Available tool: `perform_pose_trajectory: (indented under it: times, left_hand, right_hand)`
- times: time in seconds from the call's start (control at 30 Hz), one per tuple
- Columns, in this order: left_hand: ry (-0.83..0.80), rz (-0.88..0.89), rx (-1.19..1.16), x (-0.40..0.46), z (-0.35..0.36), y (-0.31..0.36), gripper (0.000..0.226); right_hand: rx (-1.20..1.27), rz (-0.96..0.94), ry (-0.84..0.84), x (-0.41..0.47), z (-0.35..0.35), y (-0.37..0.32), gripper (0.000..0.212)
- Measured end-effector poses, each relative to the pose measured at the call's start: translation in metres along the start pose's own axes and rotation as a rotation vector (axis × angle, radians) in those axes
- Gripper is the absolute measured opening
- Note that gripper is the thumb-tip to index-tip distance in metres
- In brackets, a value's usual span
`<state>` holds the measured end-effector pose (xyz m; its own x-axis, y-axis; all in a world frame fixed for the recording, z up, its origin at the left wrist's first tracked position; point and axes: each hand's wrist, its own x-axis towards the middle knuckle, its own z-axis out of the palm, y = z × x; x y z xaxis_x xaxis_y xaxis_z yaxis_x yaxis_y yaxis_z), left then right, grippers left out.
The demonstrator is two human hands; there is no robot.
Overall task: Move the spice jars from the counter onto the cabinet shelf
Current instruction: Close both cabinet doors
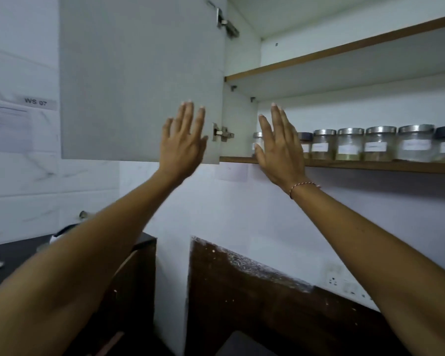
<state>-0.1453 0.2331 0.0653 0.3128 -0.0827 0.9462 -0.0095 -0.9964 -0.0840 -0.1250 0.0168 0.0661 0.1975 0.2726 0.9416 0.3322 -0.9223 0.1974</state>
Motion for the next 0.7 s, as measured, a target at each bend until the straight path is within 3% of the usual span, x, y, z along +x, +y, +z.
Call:
perform_pose_trajectory:
  times: [0.17, 0.33, 0.47, 0.57, 0.63, 0.7]
  left_hand:
    - [0.133, -0.162, 0.087, 0.001, -0.034, -0.094, 0.061]
    - [0.133, -0.29, 0.127, -0.015, -0.043, -0.17, 0.067]
    - [0.062, -0.506, -0.14, -0.028, -0.035, -0.203, 0.069]
    - [-0.004, -0.565, -0.481, -0.028, -0.023, -0.213, 0.064]
    - [0.04, -0.586, -0.729, -0.027, -0.02, -0.217, 0.046]
    - [0.14, -0.643, -0.834, -0.026, -0.022, -0.219, 0.035]
  right_hand:
    - [0.104, -0.057, 0.053, 0.043, 0.006, -0.095, 0.058]
    - [0.151, -0.172, 0.066, 0.072, 0.023, -0.199, 0.061]
    - [0.152, -0.225, 0.055, 0.081, 0.041, -0.256, 0.061]
    - [0.142, -0.241, 0.052, 0.085, 0.053, -0.278, 0.061]
    - [0.142, -0.239, 0.053, 0.088, 0.059, -0.284, 0.061]
    - [0.141, -0.239, 0.051, 0.089, 0.061, -0.286, 0.063]
